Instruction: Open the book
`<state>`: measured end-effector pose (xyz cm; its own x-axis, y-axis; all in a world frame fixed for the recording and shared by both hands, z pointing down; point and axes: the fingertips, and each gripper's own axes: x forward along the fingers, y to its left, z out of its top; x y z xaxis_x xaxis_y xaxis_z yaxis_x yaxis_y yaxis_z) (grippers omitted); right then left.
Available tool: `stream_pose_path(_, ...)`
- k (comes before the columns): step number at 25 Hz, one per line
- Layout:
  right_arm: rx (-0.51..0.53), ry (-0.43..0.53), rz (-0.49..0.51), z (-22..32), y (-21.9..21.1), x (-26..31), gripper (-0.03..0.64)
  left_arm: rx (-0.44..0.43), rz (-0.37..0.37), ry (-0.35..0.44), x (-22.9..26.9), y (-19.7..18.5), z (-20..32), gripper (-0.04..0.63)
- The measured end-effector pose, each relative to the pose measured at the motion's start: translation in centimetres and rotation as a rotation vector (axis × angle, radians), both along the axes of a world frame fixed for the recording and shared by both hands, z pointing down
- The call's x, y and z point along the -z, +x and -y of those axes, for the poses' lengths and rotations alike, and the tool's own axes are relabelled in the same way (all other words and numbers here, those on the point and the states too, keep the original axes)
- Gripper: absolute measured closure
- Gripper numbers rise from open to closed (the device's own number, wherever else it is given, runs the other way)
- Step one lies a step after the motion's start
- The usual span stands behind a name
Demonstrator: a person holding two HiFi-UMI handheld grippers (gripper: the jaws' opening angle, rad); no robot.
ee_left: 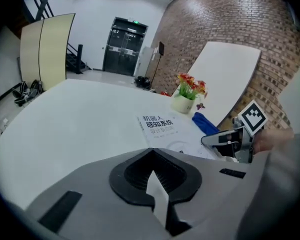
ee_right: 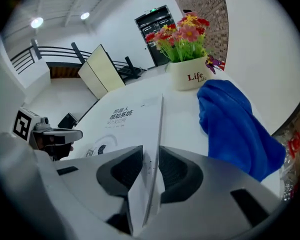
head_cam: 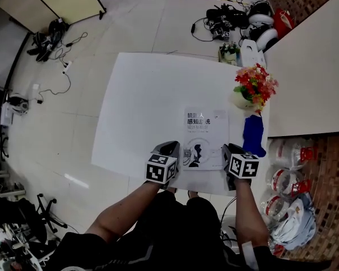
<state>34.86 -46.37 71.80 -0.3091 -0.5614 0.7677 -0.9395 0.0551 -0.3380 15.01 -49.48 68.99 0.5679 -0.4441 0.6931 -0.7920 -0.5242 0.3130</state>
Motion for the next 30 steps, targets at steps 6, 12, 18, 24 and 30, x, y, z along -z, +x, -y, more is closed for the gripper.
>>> stream_pose_path(6,-0.049,-0.023,0.063,-0.1,0.1,-0.5,0.554,-0.017,0.001,-0.006,-0.6,0.4,-0.2,0.601)
stream_pose_path(12,-0.098,-0.045,0.061,-0.1,0.4,-0.7,0.574,-0.038,-0.010,-0.006,-0.5,1.0,-1.0,0.600)
stream_pose_path(18,-0.179,-0.031,0.054,-0.6,0.7,0.4,0.604,-0.037,-0.019,0.012,0.2,0.9,-1.2,0.601)
stream_pose_path(24,-0.219,0.012,0.122,-0.7,0.0,3.2,0.614,-0.007,-0.027,0.034,1.6,-0.3,-1.2,0.601)
stream_pose_path(30,-0.164,0.094,0.256,0.1,-3.0,8.8,0.617,0.071,-0.088,0.107,5.7,-1.5,0.4,0.601)
